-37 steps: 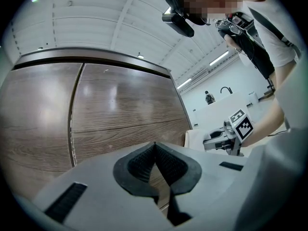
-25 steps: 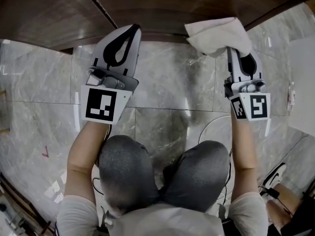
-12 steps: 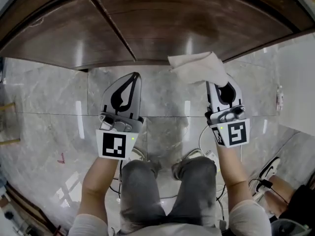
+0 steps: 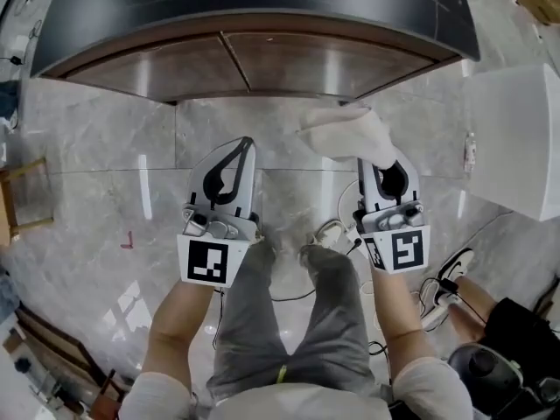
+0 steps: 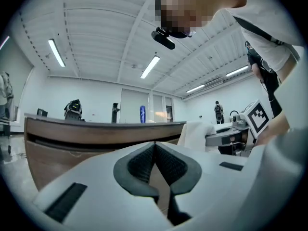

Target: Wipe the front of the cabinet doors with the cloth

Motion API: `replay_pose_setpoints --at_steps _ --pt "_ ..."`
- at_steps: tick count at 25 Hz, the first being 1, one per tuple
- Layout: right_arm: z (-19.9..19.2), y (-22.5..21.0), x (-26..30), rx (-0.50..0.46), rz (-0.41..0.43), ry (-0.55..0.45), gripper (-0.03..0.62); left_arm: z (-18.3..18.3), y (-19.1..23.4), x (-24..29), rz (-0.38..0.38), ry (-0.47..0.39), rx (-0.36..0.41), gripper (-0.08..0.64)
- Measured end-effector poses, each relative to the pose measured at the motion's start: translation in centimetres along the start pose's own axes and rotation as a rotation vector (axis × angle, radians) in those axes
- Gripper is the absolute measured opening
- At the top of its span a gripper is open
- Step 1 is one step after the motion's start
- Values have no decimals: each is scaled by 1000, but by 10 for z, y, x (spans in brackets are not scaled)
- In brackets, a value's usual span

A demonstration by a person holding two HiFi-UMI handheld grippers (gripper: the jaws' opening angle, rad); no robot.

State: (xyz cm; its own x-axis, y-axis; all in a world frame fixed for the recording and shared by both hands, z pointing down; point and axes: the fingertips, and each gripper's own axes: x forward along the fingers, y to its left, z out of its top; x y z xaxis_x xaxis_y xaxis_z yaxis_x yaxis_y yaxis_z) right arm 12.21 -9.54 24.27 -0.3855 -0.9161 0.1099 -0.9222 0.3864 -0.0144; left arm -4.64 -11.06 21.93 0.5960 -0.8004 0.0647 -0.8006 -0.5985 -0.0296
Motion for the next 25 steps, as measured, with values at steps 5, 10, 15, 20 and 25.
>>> replay_pose_setpoints --at_steps 5,10,15,20,25 --pt "106 6 -43 -46 -1 34 80 105 -9 -30 9 34 51 18" --pt "231 22 -71 -33 -8 45 80 227 4 -67 80 -6 8 18" --pt "352 45 -103 -39 -21 -14 80 349 8 -91 128 -103 -42 18" --pt "423 37 -133 -46 -43 -50 80 435 10 -105 153 -162 -44 18" --pt "484 15 -154 -94 -33 -102 80 495 1 -105 169 -219 -9 18"
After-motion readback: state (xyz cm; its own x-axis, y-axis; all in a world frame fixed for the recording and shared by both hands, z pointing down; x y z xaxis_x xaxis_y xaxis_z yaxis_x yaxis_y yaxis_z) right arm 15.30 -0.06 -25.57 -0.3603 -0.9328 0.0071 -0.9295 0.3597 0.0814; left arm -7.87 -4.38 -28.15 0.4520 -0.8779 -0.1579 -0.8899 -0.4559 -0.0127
